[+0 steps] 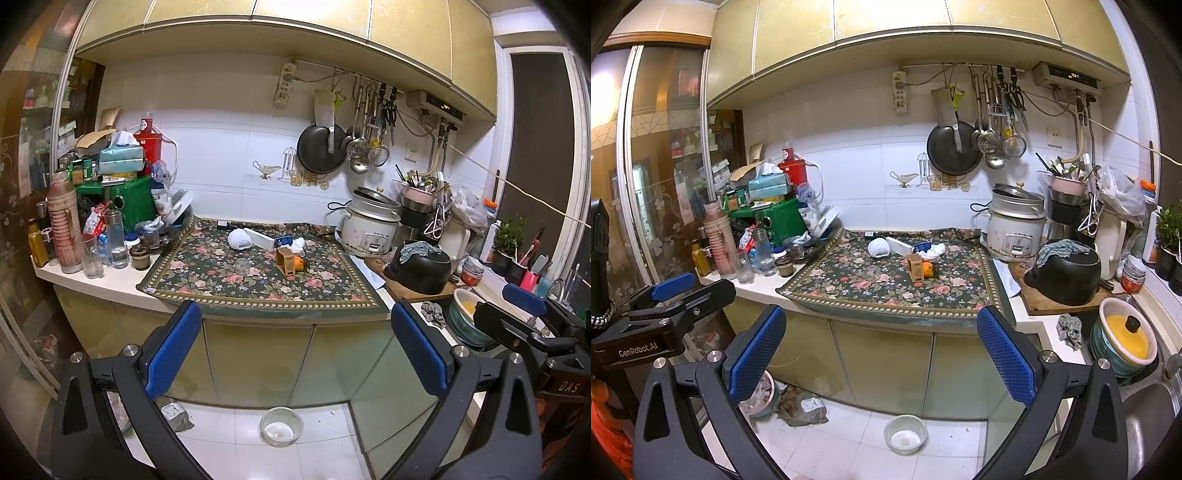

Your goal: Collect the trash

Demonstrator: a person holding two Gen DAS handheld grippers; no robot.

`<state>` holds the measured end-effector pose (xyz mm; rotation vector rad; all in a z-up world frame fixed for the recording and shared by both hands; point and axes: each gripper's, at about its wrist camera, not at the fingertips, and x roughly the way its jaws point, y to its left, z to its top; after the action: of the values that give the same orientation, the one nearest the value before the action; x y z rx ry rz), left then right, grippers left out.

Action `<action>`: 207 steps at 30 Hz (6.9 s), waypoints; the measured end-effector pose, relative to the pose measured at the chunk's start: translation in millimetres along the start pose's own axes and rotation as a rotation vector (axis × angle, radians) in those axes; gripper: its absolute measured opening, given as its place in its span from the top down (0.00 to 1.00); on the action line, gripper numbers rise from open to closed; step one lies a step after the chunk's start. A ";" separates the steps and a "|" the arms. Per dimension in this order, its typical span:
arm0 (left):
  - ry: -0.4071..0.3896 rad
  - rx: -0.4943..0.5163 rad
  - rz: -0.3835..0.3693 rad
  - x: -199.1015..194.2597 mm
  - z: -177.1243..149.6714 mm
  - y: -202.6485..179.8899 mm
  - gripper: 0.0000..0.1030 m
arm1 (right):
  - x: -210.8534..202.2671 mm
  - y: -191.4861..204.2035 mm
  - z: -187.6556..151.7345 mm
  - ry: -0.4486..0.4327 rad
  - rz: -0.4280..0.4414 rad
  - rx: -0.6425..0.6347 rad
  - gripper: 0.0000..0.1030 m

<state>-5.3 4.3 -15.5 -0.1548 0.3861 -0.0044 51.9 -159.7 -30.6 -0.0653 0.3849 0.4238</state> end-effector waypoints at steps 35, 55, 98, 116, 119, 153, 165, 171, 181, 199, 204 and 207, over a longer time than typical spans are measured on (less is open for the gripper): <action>-0.003 0.003 0.003 7.2 12.0 -11.9 0.00 | -2.6 -2.5 3.2 -0.012 0.004 0.007 0.00; 0.014 -0.050 0.025 101.8 34.6 8.3 0.00 | 73.3 -57.9 14.7 0.056 -0.068 0.093 0.00; 0.580 -0.283 0.368 637.9 21.5 162.7 0.23 | 582.8 -197.7 13.7 0.647 0.131 0.217 0.25; 0.633 -0.279 0.351 671.5 -2.2 162.1 0.46 | 614.4 -197.4 2.5 0.694 0.273 0.348 0.55; 0.604 -0.252 0.323 660.8 4.5 159.8 0.46 | 605.9 -195.5 6.4 0.676 0.247 0.346 0.61; 0.379 -0.029 -0.032 422.1 66.8 108.2 0.46 | 341.6 -139.8 46.1 0.302 -0.037 0.366 0.66; 0.486 -0.066 0.017 378.7 -18.5 34.9 0.46 | 282.7 -142.9 -15.9 0.407 0.113 0.308 0.66; 0.562 -0.108 0.031 377.7 -67.7 18.9 0.46 | 283.3 -144.0 -64.5 0.518 0.155 0.284 0.66; 0.671 -0.088 0.079 416.2 -155.2 30.7 0.46 | 328.0 -136.0 -155.2 0.660 0.173 0.310 0.66; 0.800 -0.116 0.112 508.6 -371.7 117.5 0.46 | 468.3 -119.7 -373.3 0.821 0.096 0.319 0.59; 0.847 -0.119 0.076 537.7 -413.7 112.8 0.46 | 481.5 -122.1 -396.6 0.816 0.064 0.285 0.54; 0.864 -0.111 0.044 553.0 -430.1 101.5 0.46 | 480.6 -126.6 -397.4 0.801 0.039 0.270 0.52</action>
<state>343.0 21.7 -631.5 -0.2513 1.2539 -0.0059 368.9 -144.3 -582.2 0.0402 1.2299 0.3677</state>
